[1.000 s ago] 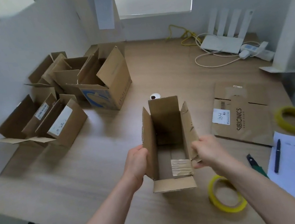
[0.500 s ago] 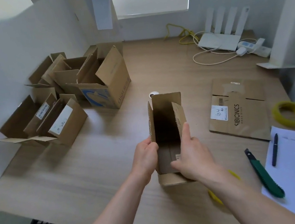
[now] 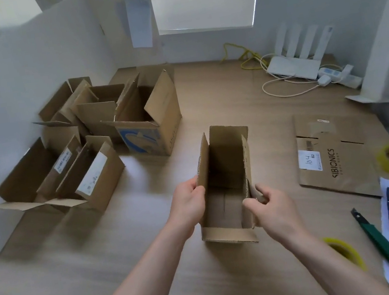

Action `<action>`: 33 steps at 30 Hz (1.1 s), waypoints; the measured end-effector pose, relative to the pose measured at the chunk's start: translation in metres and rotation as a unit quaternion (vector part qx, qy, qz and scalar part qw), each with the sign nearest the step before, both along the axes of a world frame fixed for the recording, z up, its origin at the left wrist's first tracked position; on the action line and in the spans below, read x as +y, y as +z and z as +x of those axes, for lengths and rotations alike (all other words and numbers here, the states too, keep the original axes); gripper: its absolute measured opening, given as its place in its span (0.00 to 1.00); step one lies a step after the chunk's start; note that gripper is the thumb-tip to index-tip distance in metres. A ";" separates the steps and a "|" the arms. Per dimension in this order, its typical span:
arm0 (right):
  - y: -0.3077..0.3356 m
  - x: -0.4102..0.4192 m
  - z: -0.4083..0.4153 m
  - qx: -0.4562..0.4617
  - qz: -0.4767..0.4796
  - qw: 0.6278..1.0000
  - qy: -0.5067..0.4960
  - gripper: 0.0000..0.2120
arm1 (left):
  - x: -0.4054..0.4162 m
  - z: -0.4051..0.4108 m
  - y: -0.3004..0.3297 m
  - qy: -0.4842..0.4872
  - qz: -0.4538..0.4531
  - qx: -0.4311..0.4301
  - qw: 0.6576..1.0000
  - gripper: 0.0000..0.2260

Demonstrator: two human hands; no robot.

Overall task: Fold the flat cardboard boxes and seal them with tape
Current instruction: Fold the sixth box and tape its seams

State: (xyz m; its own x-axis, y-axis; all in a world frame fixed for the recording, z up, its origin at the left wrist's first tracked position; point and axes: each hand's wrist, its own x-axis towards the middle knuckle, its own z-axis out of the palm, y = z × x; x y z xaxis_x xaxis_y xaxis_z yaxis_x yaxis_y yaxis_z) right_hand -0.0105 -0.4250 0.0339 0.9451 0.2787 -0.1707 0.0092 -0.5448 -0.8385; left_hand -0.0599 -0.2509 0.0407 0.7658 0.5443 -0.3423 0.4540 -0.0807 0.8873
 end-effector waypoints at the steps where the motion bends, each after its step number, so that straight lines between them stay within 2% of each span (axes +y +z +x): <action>1: 0.002 0.014 -0.003 -0.006 -0.018 1.000 -0.009 0.27 | 0.010 0.001 0.002 -0.015 0.006 0.001 1.000 0.13; 2: 0.003 0.028 -0.004 -0.005 -0.041 0.999 -0.007 0.25 | 0.019 0.001 0.003 -0.032 0.013 0.005 0.999 0.14; 4: 0.004 0.059 -0.005 -0.003 -0.094 0.995 0.017 0.12 | 0.044 -0.001 0.007 -0.057 0.032 0.021 0.998 0.18; 8: 0.003 0.122 -0.009 -0.022 -0.139 0.989 0.040 0.15 | 0.114 -0.017 0.013 -0.048 0.070 0.040 0.996 0.19; 14: 0.002 0.205 -0.043 -0.008 -0.116 0.990 0.076 0.16 | 0.203 -0.060 0.015 -0.019 0.068 0.077 0.995 0.13; 19: 0.000 0.258 -0.049 -0.010 -0.098 0.990 0.101 0.18 | 0.248 -0.067 0.018 0.014 0.108 0.076 0.991 0.15; 27: -0.005 0.307 -0.051 0.007 -0.078 0.989 0.124 0.13 | 0.293 -0.057 0.009 -0.025 0.187 0.151 0.970 0.16; 30: -0.009 0.312 -0.053 0.011 -0.074 0.989 0.124 0.14 | 0.295 -0.055 0.009 -0.022 0.216 0.173 0.961 0.18; 33: -0.009 0.310 -0.053 0.009 -0.067 0.989 0.132 0.19 | 0.290 -0.051 0.017 -0.026 0.286 0.171 0.942 0.20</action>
